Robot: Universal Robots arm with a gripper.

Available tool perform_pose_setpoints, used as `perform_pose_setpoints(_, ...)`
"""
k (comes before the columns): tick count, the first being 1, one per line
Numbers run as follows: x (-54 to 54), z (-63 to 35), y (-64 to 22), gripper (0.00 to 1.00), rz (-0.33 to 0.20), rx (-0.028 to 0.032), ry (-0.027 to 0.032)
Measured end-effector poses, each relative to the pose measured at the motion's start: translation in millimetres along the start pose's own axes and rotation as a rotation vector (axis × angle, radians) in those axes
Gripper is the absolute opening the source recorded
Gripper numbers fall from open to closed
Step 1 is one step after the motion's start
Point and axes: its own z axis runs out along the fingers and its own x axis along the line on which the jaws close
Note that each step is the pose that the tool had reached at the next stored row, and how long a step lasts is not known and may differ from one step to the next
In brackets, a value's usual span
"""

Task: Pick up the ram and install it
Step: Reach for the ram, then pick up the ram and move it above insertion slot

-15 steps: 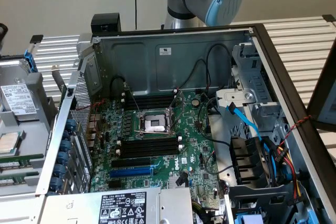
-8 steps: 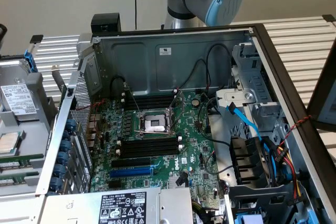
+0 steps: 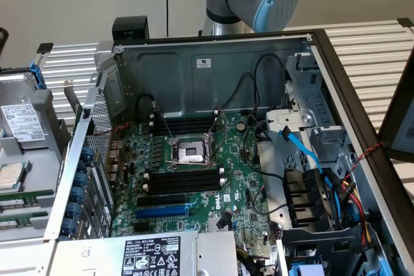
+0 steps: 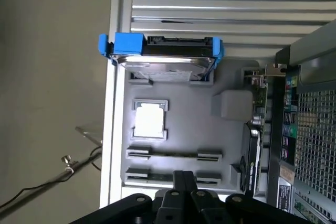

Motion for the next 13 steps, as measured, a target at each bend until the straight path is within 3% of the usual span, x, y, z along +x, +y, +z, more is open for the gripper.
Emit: perform_pose_setpoints(13, 0.2, -0.1, 0.0, 0.11, -0.235, 0.0248, 0.0095)
